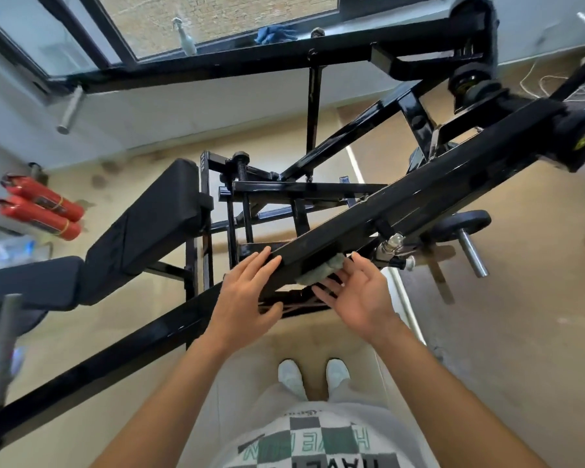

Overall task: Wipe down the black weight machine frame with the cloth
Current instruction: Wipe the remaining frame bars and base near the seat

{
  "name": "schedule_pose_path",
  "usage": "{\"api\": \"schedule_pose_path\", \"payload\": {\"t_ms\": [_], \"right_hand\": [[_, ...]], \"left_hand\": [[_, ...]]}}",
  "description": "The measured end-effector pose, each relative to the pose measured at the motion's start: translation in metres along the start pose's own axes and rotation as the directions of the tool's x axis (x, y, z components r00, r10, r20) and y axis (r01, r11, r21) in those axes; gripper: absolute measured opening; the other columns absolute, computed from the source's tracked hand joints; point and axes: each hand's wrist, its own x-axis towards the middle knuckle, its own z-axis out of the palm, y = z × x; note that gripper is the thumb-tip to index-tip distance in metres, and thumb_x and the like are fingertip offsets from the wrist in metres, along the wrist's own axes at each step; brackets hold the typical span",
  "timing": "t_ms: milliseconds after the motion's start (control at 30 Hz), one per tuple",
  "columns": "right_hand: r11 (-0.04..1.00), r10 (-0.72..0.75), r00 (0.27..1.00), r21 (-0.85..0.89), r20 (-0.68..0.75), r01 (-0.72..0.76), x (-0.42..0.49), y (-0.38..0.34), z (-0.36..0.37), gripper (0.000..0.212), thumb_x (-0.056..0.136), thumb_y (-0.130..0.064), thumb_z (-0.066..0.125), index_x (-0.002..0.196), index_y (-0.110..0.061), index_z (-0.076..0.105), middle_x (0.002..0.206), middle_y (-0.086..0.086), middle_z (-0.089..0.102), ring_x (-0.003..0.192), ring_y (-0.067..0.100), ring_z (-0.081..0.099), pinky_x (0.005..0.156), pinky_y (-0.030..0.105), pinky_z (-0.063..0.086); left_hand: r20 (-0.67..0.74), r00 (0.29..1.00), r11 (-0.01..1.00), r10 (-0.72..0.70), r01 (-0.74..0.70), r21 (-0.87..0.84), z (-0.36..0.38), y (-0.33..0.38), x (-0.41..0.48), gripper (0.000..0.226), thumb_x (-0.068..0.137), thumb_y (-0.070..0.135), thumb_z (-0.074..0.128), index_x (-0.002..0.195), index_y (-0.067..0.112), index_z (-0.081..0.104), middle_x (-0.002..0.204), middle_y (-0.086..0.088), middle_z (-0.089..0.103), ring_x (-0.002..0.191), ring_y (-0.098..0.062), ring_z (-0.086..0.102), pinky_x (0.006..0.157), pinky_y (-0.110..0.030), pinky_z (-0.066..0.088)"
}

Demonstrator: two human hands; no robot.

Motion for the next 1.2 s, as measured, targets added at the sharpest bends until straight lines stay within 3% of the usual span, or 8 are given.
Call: {"api": "schedule_pose_path", "payload": {"t_ms": [100, 267, 333, 467, 567, 767, 967, 1200], "right_hand": [[0.998, -0.030, 0.999, 0.050, -0.023, 0.031, 0.007, -0.005, -0.001, 0.043, 0.102, -0.038, 0.045, 0.135, -0.014, 0.058, 0.128, 0.008, 0.064, 0.126, 0.031, 0.058, 0.111, 0.051, 0.041], [0.998, -0.052, 0.998, 0.043, -0.032, 0.053, 0.010, 0.019, 0.016, 0.016, 0.099, -0.034, 0.054, 0.103, -0.019, 0.061, 0.115, 0.003, 0.065, 0.118, 0.029, 0.061, 0.106, 0.051, 0.046], [1.000, -0.010, 1.000, 0.017, -0.020, 0.010, 0.008, 0.038, 0.025, 0.016, 0.099, -0.033, 0.054, 0.105, -0.021, 0.062, 0.116, 0.004, 0.064, 0.112, 0.027, 0.061, 0.105, 0.050, 0.047], [0.997, 0.059, 0.998, -0.056, 0.005, -0.058, -0.003, 0.082, 0.048, 0.034, 0.100, -0.034, 0.053, 0.127, -0.014, 0.059, 0.126, 0.010, 0.064, 0.118, 0.030, 0.063, 0.095, 0.047, 0.053], [0.993, 0.075, 0.997, -0.094, 0.007, -0.074, -0.014, 0.110, 0.060, 0.044, 0.099, -0.037, 0.052, 0.132, -0.008, 0.058, 0.121, 0.015, 0.066, 0.115, 0.034, 0.064, 0.089, 0.046, 0.056], [0.993, -0.070, 0.996, -0.098, -0.062, 0.064, -0.023, 0.123, 0.072, 0.042, 0.098, -0.040, 0.048, 0.124, -0.011, 0.063, 0.109, 0.009, 0.067, 0.107, 0.030, 0.065, 0.104, 0.049, 0.048], [0.974, -0.228, 0.953, -0.049, -0.198, 0.223, -0.024, 0.157, 0.097, 0.044, 0.099, -0.038, 0.051, 0.133, -0.013, 0.059, 0.117, 0.006, 0.065, 0.117, 0.030, 0.061, 0.105, 0.051, 0.048], [0.986, -0.150, 0.973, -0.102, -0.173, 0.134, -0.035, 0.253, 0.145, 0.031, 0.100, -0.035, 0.050, 0.119, -0.014, 0.062, 0.110, 0.008, 0.067, 0.107, 0.026, 0.065, 0.092, 0.046, 0.051]], "left_hand": [[-0.107, 0.991, 0.996, -0.078, 0.082, 0.036, -0.004, -0.013, -0.026, 0.073, 0.085, 0.043, 0.063, 0.153, 0.022, 0.043, 0.161, 0.001, 0.037, 0.150, -0.022, 0.030, 0.120, -0.052, 0.031], [-0.188, 0.955, 0.968, -0.228, 0.243, 0.060, -0.012, -0.047, -0.061, 0.078, 0.080, 0.030, 0.075, 0.151, 0.018, 0.045, 0.155, -0.003, 0.044, 0.141, -0.025, 0.039, 0.116, -0.049, 0.035], [-0.180, 0.951, 0.964, -0.251, 0.262, 0.042, -0.010, -0.056, -0.072, 0.078, 0.081, 0.031, 0.072, 0.152, 0.017, 0.044, 0.151, -0.004, 0.049, 0.136, -0.024, 0.044, 0.114, -0.048, 0.039], [-0.202, 0.953, 0.974, -0.226, 0.228, -0.012, -0.009, -0.063, -0.077, 0.073, 0.079, 0.036, 0.064, 0.147, 0.014, 0.052, 0.142, -0.003, 0.058, 0.127, -0.024, 0.052, 0.108, -0.046, 0.045], [-0.133, 0.978, 0.987, -0.158, 0.158, -0.014, -0.013, -0.072, -0.081, 0.077, 0.080, 0.038, 0.069, 0.151, 0.017, 0.047, 0.150, -0.001, 0.052, 0.137, -0.022, 0.045, 0.114, -0.045, 0.039], [-0.050, 0.997, 0.998, 0.059, -0.061, -0.029, -0.025, -0.112, -0.097, 0.073, 0.086, 0.021, 0.072, 0.153, 0.018, 0.044, 0.160, -0.003, 0.039, 0.148, -0.023, 0.035, 0.119, -0.049, 0.036], [-0.053, 0.996, 0.997, 0.066, -0.064, 0.037, -0.041, -0.169, -0.141, 0.071, 0.084, 0.028, 0.072, 0.150, 0.023, 0.048, 0.155, -0.002, 0.045, 0.141, -0.026, 0.042, 0.114, -0.051, 0.040], [-0.026, 0.992, 0.989, 0.122, -0.119, 0.083, -0.056, -0.213, -0.184, 0.079, 0.081, 0.031, 0.070, 0.154, 0.020, 0.042, 0.159, -0.006, 0.040, 0.140, -0.030, 0.043, 0.112, -0.051, 0.043]]}}
